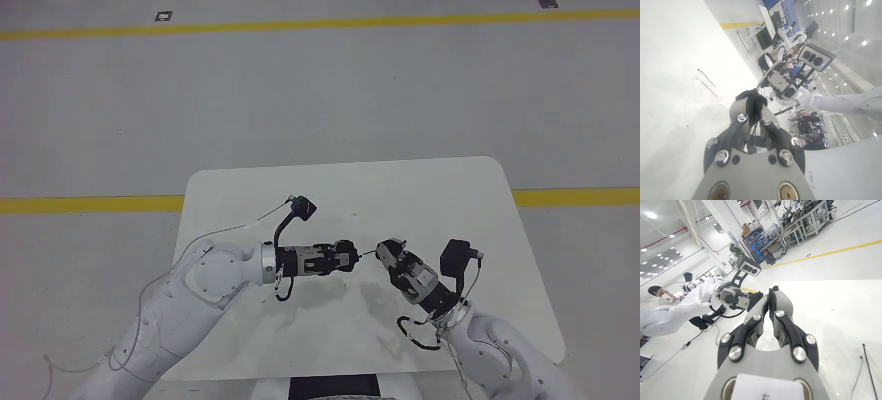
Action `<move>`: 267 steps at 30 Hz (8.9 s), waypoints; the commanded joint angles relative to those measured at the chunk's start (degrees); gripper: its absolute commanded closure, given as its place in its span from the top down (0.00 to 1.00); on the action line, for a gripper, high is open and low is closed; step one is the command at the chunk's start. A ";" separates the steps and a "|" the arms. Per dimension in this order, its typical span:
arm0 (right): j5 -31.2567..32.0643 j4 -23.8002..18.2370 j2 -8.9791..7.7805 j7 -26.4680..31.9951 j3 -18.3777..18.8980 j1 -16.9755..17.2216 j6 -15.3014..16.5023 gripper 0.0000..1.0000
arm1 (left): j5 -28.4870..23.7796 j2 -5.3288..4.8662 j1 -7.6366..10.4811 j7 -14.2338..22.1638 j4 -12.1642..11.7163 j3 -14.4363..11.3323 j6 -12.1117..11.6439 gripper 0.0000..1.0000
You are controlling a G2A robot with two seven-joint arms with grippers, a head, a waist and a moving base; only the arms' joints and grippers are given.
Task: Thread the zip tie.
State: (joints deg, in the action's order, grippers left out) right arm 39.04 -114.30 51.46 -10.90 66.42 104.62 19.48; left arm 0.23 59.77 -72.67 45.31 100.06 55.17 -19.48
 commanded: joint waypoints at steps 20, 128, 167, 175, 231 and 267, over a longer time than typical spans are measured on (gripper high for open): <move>2.03 0.18 0.21 -1.79 -0.67 -0.53 0.00 0.00 | 0.00 0.00 0.00 0.00 0.00 0.00 0.00 0.00; 11.13 4.24 -1.86 -13.95 4.94 5.96 0.00 1.00 | -16.02 0.71 -0.36 -1.10 0.68 0.44 0.00 0.00; 50.91 3.41 -0.75 -33.13 6.46 6.18 -22.21 1.00 | -66.04 5.75 -4.93 10.20 -9.53 0.44 9.73 0.00; 50.91 6.33 -0.74 -39.01 -0.07 0.96 -29.03 1.00 | -67.95 6.73 -3.70 10.30 -10.22 -1.46 9.73 0.00; 42.27 24.93 12.04 -51.45 -21.00 -20.59 -26.58 0.27 | -67.79 6.81 -3.49 10.60 -10.24 -1.62 9.47 0.00; 44.81 25.54 15.41 -52.01 -17.69 -20.13 -26.46 0.21 | -67.79 6.81 -3.49 10.60 -10.24 -1.62 9.47 0.00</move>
State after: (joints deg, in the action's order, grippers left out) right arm 83.77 -88.74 66.80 -62.92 48.65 84.48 -7.06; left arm -67.56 66.58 -76.17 55.91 89.82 53.54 -10.01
